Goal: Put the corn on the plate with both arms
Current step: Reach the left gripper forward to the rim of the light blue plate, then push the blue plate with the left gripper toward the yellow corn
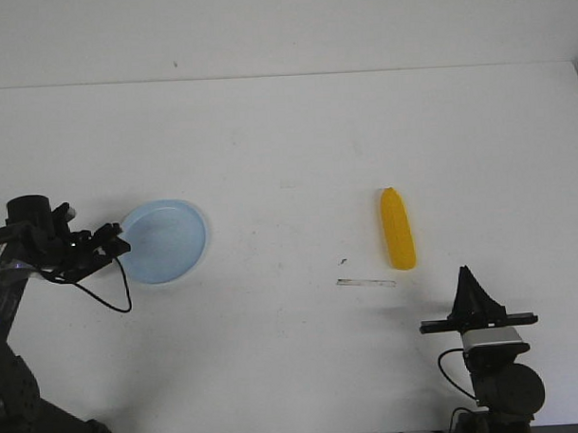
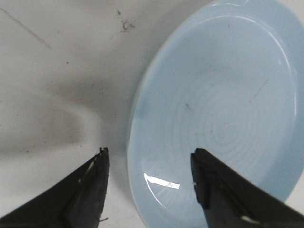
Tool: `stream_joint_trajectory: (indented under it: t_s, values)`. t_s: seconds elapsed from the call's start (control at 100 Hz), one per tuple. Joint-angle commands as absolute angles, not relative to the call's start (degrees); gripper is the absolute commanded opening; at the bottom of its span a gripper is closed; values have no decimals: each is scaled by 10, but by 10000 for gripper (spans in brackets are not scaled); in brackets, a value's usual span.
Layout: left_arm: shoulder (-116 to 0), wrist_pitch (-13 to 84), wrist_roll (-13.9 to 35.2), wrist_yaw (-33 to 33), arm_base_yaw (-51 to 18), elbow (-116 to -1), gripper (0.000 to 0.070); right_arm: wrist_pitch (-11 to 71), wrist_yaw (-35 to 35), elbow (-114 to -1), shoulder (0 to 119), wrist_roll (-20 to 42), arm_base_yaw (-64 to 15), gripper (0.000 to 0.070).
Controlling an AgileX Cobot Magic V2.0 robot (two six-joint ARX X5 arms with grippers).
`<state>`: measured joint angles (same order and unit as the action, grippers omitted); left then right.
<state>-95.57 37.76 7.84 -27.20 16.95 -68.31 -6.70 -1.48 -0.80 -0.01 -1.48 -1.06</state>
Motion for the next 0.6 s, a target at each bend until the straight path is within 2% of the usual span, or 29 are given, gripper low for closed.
stream_joint_trajectory:
  t_s: [0.0,0.23,0.35,0.45,0.55,0.59]
  values:
    - [-974,376,69,-274,165,-692,324,-72,-15,-7,1,-14,-11,16]
    - [-993,377,70,-274,150,-692,306,-72,-15,-7,1,-14,-11,16]
    - [-993,379,70,-274,147,-692,203,-72,-15,-7,1,-14,-11,16]
    - [-993,378,70,-274,147,-692,179,-72,-15,-7,1,-14,-11,16]
    - [-993,381,70,-274,147,-692,31,-72,-15,-7,1,-14,-11,16]
    - [-993,382,70,-274,147,-692,0,-72,-15,-7,1,-14,-11,16]
